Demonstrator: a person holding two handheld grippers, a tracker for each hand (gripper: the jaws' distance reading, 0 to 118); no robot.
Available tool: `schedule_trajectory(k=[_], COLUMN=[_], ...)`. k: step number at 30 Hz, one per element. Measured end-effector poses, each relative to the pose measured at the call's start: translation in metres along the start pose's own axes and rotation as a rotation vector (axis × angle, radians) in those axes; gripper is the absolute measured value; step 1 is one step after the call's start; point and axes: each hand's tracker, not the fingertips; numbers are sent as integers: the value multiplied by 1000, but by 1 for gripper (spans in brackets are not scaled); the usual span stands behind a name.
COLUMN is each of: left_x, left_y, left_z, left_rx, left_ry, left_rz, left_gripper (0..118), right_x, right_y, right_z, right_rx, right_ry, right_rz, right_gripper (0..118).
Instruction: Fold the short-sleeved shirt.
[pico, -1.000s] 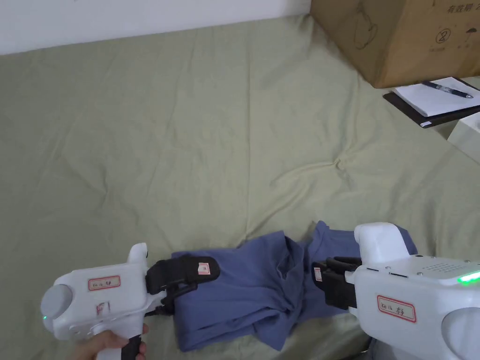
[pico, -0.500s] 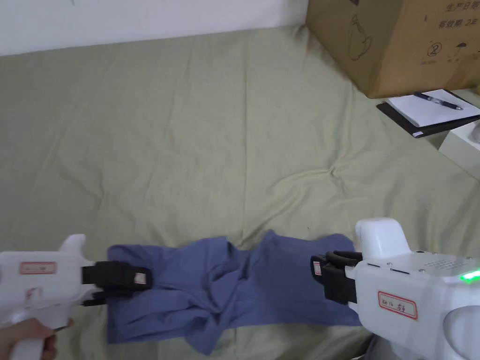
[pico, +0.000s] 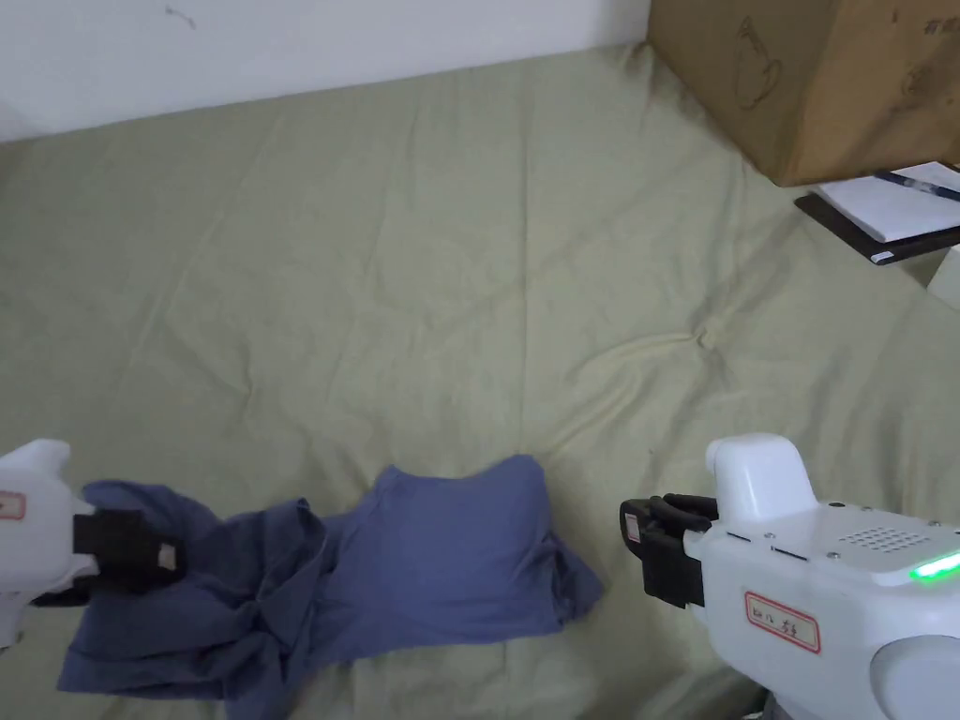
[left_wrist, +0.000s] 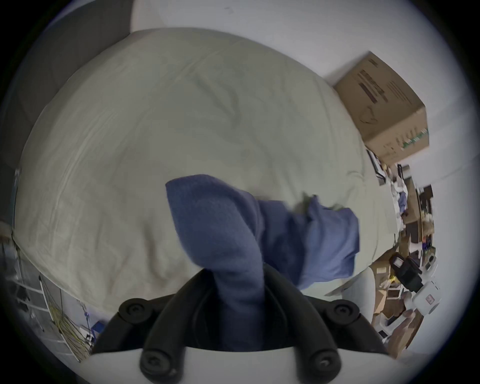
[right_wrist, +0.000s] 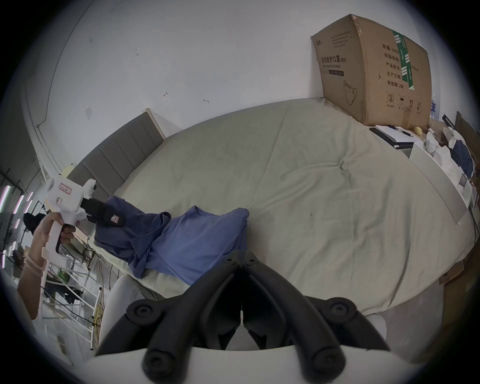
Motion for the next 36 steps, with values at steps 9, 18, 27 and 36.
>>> schedule_trajectory(k=[9, 18, 27, 36], left_x=[148, 199, 154, 154], left_y=[1, -1, 6, -22], left_z=[-77, -149, -76, -98], left_rx=[-125, -269, -17, -65], left_ry=[-183, -316, -216, -143], left_rz=[-188, -261, -152, -182], left_gripper=[6, 112, 88, 0], right_x=[7, 34, 44, 37], right_y=[-2, -14, -24, -25], right_z=[23, 33, 31, 22], right_rx=[136, 110, 81, 69], right_ry=[-28, -64, -73, -49], right_rz=[33, -24, -51, -61], right_gripper=[0, 0, 0, 0])
